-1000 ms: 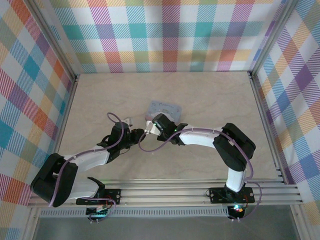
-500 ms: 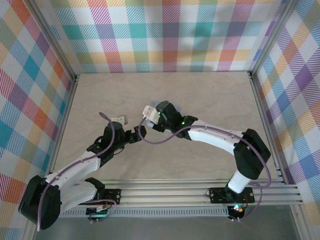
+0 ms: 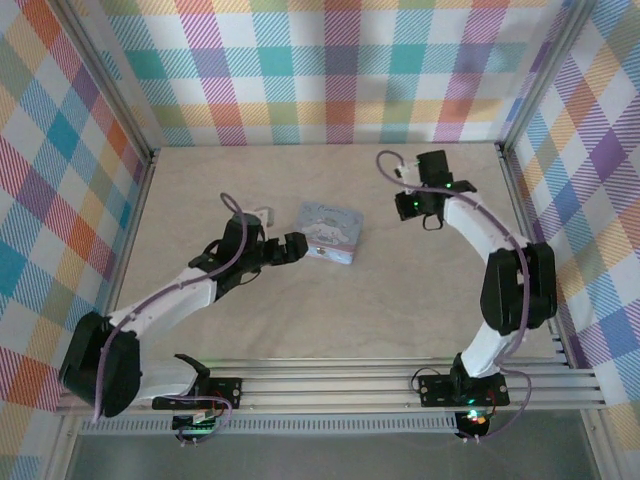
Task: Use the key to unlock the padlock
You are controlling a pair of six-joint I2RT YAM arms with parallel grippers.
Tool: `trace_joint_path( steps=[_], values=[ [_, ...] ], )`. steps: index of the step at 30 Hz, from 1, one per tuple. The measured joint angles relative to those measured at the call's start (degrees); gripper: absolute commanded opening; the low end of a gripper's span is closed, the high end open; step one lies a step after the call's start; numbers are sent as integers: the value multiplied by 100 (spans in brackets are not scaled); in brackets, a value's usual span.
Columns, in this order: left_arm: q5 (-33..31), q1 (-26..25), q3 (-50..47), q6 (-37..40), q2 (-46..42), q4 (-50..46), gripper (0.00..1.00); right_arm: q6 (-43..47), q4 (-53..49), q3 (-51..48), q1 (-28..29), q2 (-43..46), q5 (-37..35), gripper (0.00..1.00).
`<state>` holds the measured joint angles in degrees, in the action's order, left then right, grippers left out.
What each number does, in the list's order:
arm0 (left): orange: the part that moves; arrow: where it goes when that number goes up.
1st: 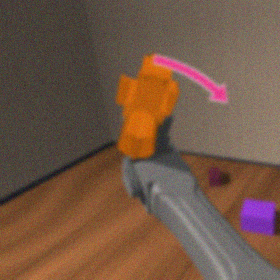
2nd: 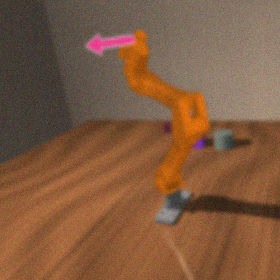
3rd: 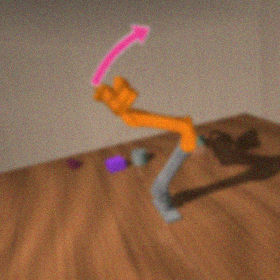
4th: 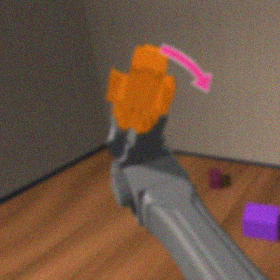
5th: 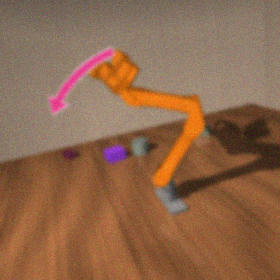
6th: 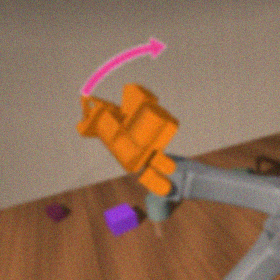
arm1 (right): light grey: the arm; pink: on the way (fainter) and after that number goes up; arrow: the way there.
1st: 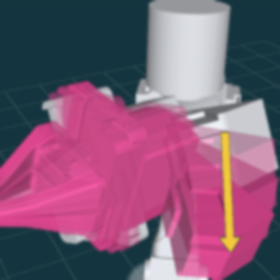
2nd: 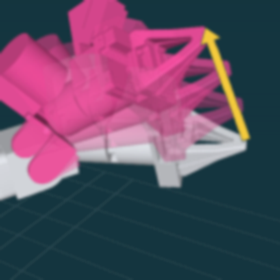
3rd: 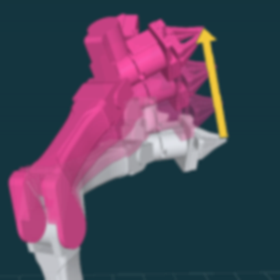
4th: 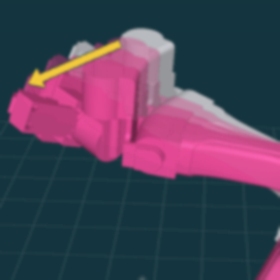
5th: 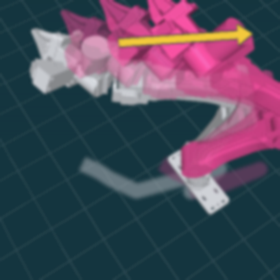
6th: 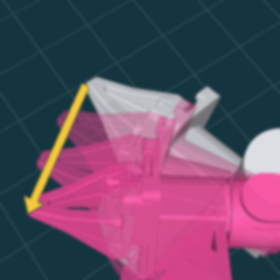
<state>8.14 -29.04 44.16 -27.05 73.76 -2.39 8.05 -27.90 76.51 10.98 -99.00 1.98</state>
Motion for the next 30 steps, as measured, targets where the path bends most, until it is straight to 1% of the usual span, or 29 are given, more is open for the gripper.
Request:
trace_joint_path(
  steps=[3,7,10,13,14,16,18,21,26,28,30],
  values=[
    [90,-101,372,107,428,-66,100,-225,-431,232,-621,-494,175,4],
    [245,-295,813,210,927,-107,100,-341,-717,284,-1272,-914,55,7],
    [341,-389,1104,293,1220,-199,100,-337,-949,391,-1534,-1141,-70,11],
    [382,-431,1241,376,1403,-205,100,-321,-1191,763,-1685,-1515,-116,14],
    [387,-433,1263,402,1445,-221,100,-313,-1224,859,-1720,-1620,-146,17],
    [385,-433,1331,431,1532,-267,100,-262,-1246,898,-1757,-1720,-245,27],
    [385,-433,1451,450,1644,-358,100,-243,-1300,887,-1779,-1733,-306,41],
    [382,-433,1617,487,1786,-400,100,-319,-1220,776,-1814,-1665,-299,51],
    [289,-433,1770,621,1814,-643,100,-479,-1113,361,-1816,-1292,-280,61],
    [153,-433,1862,750,1812,-815,100,-564,-992,98,-1816,-957,-238,82],
    [-46,-433,1998,927,1808,-1040,100,-651,-835,-210,-1816,-472,-192,93]
  ],
)
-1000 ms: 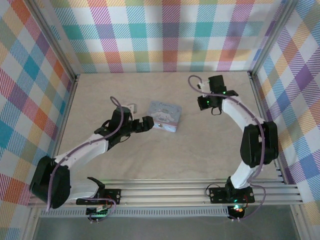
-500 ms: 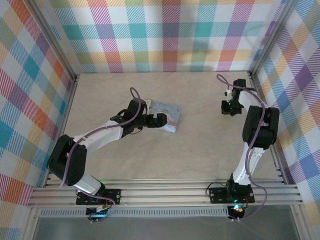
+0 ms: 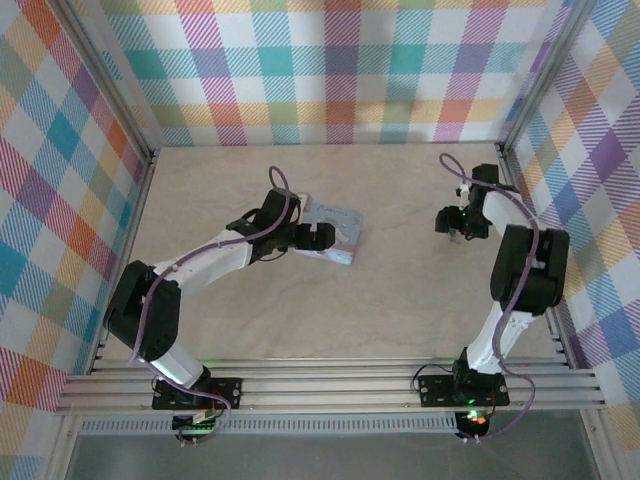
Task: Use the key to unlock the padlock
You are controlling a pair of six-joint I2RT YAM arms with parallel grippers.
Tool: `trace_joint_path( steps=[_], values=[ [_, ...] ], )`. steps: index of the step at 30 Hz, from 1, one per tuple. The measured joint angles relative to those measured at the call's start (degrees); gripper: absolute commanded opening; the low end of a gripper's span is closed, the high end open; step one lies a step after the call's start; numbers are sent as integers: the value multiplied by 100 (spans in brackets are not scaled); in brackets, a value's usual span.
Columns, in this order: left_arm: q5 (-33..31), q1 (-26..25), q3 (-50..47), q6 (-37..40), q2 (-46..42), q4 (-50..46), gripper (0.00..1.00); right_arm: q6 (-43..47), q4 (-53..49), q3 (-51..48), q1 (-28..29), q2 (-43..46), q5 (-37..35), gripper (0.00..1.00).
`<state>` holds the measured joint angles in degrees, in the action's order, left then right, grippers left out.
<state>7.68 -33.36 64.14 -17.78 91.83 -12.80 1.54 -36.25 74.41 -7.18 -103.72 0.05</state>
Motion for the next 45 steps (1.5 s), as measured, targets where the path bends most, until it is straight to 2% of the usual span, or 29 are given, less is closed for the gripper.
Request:
trace_joint_path(
  steps=[2,7,11,15,19,22,27,36,45],
  values=[
    [-238,7,140,210,-44,-238,100,-76,247,-334,0,553,70,100],
    [-925,120,304,772,-461,-647,100,-289,1054,-1255,0,1923,199,100],
    [-1543,409,199,1281,-1176,-566,100,-586,1851,-2076,0,2719,332,100],
    [-1884,999,-310,1471,-2000,-90,100,-828,2914,-3097,83,3202,557,100],
    [-1937,1873,-1064,1480,-2426,562,100,-809,4229,-4266,435,3532,560,100],
    [-1980,2275,-1845,1462,-2605,1147,100,-678,4889,-4754,686,3595,509,100],
    [-2085,2415,-3152,1613,-2992,2055,100,-625,5519,-4957,726,3593,247,100],
    [-2656,2459,-3770,1775,-3018,2957,100,-538,6937,-5453,726,3143,201,100],
    [-2791,2533,-4444,1784,-2568,4026,100,-407,8312,-5633,726,2337,-94,100]
  ],
)
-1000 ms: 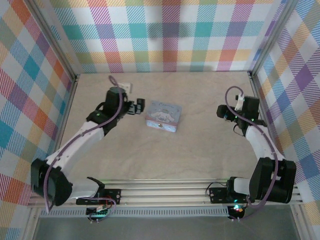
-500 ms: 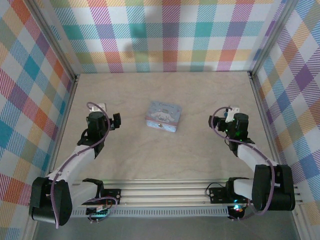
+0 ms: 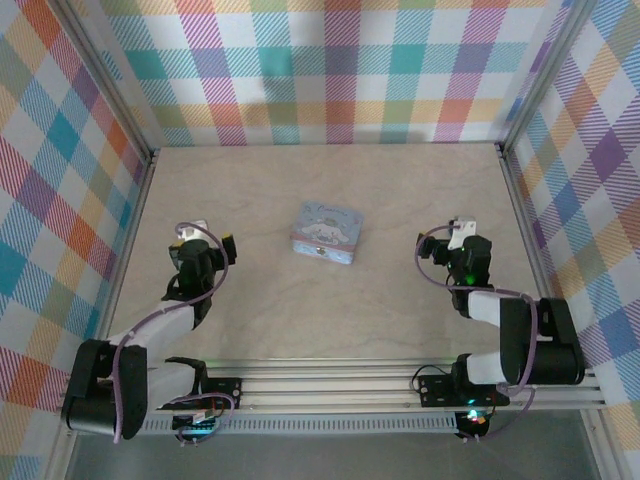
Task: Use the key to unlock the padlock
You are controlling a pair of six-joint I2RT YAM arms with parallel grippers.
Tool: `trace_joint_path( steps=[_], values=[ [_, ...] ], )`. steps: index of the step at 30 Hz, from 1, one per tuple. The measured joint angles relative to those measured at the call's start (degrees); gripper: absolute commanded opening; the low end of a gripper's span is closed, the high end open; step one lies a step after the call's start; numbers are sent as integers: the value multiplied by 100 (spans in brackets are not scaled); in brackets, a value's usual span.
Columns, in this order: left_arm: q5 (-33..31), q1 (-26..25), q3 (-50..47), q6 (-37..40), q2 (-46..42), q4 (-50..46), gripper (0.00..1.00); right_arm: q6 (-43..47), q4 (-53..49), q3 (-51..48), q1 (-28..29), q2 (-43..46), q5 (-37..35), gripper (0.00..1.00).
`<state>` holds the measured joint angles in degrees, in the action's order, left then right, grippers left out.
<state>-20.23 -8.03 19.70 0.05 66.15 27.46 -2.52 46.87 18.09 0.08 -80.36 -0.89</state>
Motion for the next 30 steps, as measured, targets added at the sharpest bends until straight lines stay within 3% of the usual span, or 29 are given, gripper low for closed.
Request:
trace_joint_path(
  steps=[4,12,16,19,30],
  values=[
    [26,31,-243,20,286,586,100,7,625,-59,0,-697,-46,100],
    [485,118,-411,109,1051,1786,100,-2,426,286,0,-737,-348,100],
    [649,133,-321,107,1849,2354,100,-2,385,315,2,-737,-407,100],
    [763,142,-160,111,2302,2321,100,-2,339,315,2,-737,-431,100],
    [1036,267,374,107,2350,2000,100,-2,302,315,28,-737,-466,100]
  ],
)
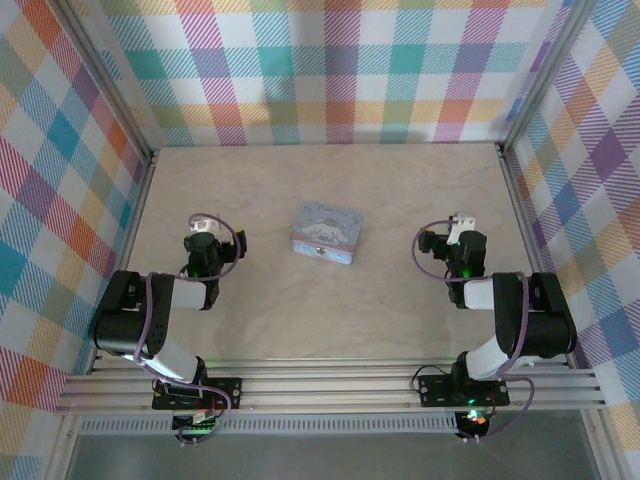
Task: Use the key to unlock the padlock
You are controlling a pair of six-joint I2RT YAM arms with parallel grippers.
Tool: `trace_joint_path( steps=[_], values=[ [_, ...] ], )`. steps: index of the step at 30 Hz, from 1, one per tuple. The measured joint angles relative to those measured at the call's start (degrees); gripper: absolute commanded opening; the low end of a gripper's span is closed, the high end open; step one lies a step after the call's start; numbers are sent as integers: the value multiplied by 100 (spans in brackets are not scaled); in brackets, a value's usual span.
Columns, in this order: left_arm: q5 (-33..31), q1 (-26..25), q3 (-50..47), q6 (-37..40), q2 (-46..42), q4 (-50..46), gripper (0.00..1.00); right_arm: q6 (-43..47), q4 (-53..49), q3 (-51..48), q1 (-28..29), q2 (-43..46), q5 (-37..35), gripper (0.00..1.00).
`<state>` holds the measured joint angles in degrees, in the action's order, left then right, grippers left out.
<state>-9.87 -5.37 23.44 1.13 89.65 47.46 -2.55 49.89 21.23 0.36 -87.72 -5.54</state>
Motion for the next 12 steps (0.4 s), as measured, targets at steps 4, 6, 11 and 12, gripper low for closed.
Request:
trace_joint_path(
  steps=[4,6,11,12],
  values=[
    [2,0,0,0,0,-42,100,0,0,0,0,0,-4,100],
    [2,0,0,0,0,-66,100,0,-2,0,0,0,-4,100],
    [2,0,0,0,0,-83,100,0,-4,0,4,0,-4,100],
    [2,0,0,0,0,-83,100,0,-4,0,4,0,-4,100]
  ],
)
